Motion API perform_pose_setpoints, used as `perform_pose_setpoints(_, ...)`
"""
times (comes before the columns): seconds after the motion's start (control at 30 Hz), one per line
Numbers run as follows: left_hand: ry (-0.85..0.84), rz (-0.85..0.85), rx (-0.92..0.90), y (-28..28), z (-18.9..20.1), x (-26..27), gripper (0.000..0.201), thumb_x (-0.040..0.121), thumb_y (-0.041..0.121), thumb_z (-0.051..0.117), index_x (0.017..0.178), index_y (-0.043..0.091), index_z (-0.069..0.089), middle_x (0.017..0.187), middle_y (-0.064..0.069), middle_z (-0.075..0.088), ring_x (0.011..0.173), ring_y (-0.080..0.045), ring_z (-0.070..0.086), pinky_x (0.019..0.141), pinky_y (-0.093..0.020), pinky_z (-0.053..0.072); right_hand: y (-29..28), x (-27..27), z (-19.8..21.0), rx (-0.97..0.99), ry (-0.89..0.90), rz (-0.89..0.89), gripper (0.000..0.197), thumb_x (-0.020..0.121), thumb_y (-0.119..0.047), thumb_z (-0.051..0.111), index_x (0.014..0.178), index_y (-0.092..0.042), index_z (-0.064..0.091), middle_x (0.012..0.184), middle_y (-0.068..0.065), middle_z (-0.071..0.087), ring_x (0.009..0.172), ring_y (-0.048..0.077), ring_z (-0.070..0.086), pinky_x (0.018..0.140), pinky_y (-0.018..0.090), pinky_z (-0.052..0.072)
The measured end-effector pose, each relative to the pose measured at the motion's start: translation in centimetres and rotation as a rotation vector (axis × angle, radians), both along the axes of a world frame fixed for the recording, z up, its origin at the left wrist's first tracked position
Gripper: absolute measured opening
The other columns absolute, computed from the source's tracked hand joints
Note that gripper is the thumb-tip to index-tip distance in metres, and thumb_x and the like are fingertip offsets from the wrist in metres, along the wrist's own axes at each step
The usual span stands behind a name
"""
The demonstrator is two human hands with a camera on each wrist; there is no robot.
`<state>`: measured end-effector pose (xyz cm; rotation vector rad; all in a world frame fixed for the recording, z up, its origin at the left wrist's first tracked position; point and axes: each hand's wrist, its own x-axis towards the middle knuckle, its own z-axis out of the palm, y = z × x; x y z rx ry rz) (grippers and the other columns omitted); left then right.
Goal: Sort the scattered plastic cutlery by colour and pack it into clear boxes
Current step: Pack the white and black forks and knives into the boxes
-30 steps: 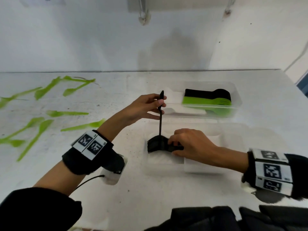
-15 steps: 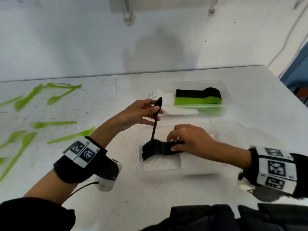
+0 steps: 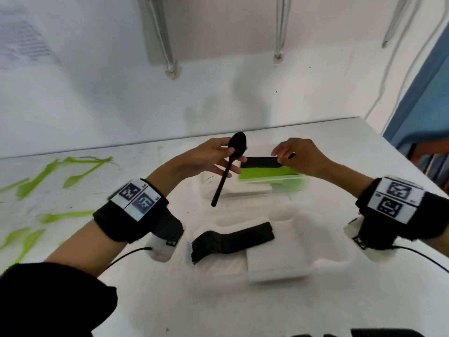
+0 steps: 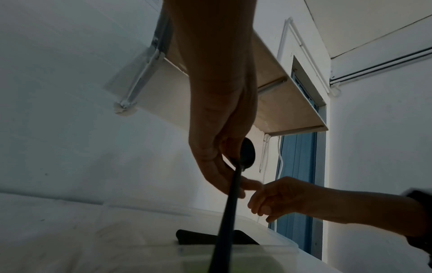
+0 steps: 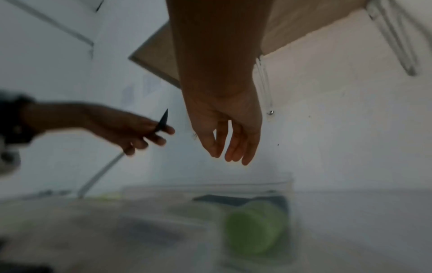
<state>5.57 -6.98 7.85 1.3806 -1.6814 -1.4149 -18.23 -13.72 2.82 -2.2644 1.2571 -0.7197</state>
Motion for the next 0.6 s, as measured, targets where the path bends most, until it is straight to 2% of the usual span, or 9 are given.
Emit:
perform_pose_setpoints(0.1, -0.026, 0.034, 0.037, -2.6, 0.4, -1.7, 0.024, 0.101, 0.014, 0.036, 0.120, 0.008, 0.050, 0.093, -0.004, 0.063, 0.066, -0.012, 0.062, 0.062, -0.019, 0.054, -2.5, -1.0, -1.3, -0.055, 0.093, 0.009, 0.022, 0.080, 0.004, 0.060, 0.097, -0.005, 0.070, 0.093, 0.015, 0.063, 0.087, 0.026, 0.061, 0.083, 0.032, 0.046)
perform_pose_setpoints(0.17, -0.093, 0.054, 0.015, -4.4, 0.2, -2.8, 0.020, 0.102, 0.008, 0.033, 0.115, 0.003, 0.048, 0.088, -0.006, 0.058, 0.063, -0.011, 0.046, 0.057, -0.013, 0.048, -3.7, -1.7, -1.8, -0.050, 0.205, 0.044, 0.025, 0.083, 0.001, 0.056, 0.103, -0.007, 0.069, 0.100, 0.014, 0.064, 0.097, 0.028, 0.059, 0.086, 0.033, 0.043)
perform_pose_setpoints(0.23, -0.196, 0.015, 0.016, -6.2, -0.4, -3.7, 0.018, 0.100, -0.002, 0.031, 0.111, 0.001, 0.045, 0.086, -0.005, 0.054, 0.063, -0.009, 0.038, 0.054, -0.011, 0.041, -4.2, -2.3, -2.3, -0.039, 0.253, 0.049, 0.027, 0.086, -0.001, 0.053, 0.108, -0.007, 0.067, 0.106, 0.012, 0.064, 0.104, 0.028, 0.057, 0.089, 0.031, 0.041)
perform_pose_setpoints(0.33, -0.287, -0.044, 0.000, -8.4, -1.7, -5.3, 0.037, 0.094, -0.015, 0.030, 0.123, 0.001, 0.045, 0.085, -0.005, 0.048, 0.064, -0.009, 0.040, 0.054, -0.009, 0.042, -4.2, -2.6, -3.1, -0.048, 0.320, 0.024, 0.032, 0.090, -0.006, 0.051, 0.120, -0.008, 0.060, 0.119, 0.010, 0.058, 0.114, 0.027, 0.051, 0.092, 0.030, 0.038)
perform_pose_setpoints(0.4, -0.375, -0.045, -0.077, -9.5, -2.6, -6.5, 0.042, 0.092, -0.013, 0.036, 0.129, 0.001, 0.047, 0.090, -0.009, 0.050, 0.063, -0.010, 0.047, 0.055, -0.009, 0.045, -4.2, -2.4, -3.7, -0.056, 0.377, 0.032, 0.036, 0.092, -0.012, 0.050, 0.128, -0.009, 0.054, 0.130, 0.008, 0.052, 0.122, 0.024, 0.045, 0.094, 0.029, 0.036)
perform_pose_setpoints(0.43, -0.440, -0.038, -0.136, -10.0, -3.1, -7.2, 0.042, 0.091, -0.012, 0.038, 0.130, 0.001, 0.050, 0.095, -0.012, 0.055, 0.064, -0.012, 0.052, 0.058, -0.011, 0.047, -4.2, -2.3, -4.0, -0.057, 0.399, 0.031, 0.038, 0.093, -0.014, 0.050, 0.130, -0.008, 0.052, 0.133, 0.007, 0.049, 0.124, 0.024, 0.042, 0.095, 0.029, 0.036)
perform_pose_setpoints(0.5, -0.570, -0.038, -0.279, -11.0, -4.0, -8.2, 0.041, 0.089, -0.012, 0.039, 0.124, 0.001, 0.056, 0.102, -0.017, 0.063, 0.076, -0.023, 0.061, 0.069, -0.021, 0.047, -4.4, -2.1, -4.4, -0.056, 0.423, 0.012, 0.037, 0.093, -0.018, 0.049, 0.129, -0.008, 0.052, 0.134, 0.008, 0.048, 0.123, 0.024, 0.042, 0.094, 0.030, 0.038)
perform_pose_setpoints(0.57, -0.672, -0.048, -0.374, -11.8, -4.5, -8.9, 0.040, 0.087, -0.011, 0.042, 0.119, 0.003, 0.060, 0.104, -0.017, 0.066, 0.092, -0.030, 0.062, 0.077, -0.028, 0.045, -4.5, -2.0, -4.7, -0.054, 0.452, -0.012, 0.034, 0.094, -0.023, 0.048, 0.124, -0.007, 0.053, 0.131, 0.008, 0.049, 0.121, 0.024, 0.042, 0.090, 0.032, 0.042)
perform_pose_setpoints(0.6, -0.696, -0.043, -0.389, -12.2, -4.6, -9.1, 0.039, 0.086, -0.010, 0.043, 0.118, 0.004, 0.061, 0.103, -0.017, 0.067, 0.093, -0.030, 0.062, 0.077, -0.029, 0.045, -4.5, -2.0, -4.8, -0.056, 0.470, -0.017, 0.035, 0.095, -0.024, 0.047, 0.124, -0.008, 0.052, 0.131, 0.008, 0.049, 0.122, 0.024, 0.041, 0.089, 0.032, 0.044)
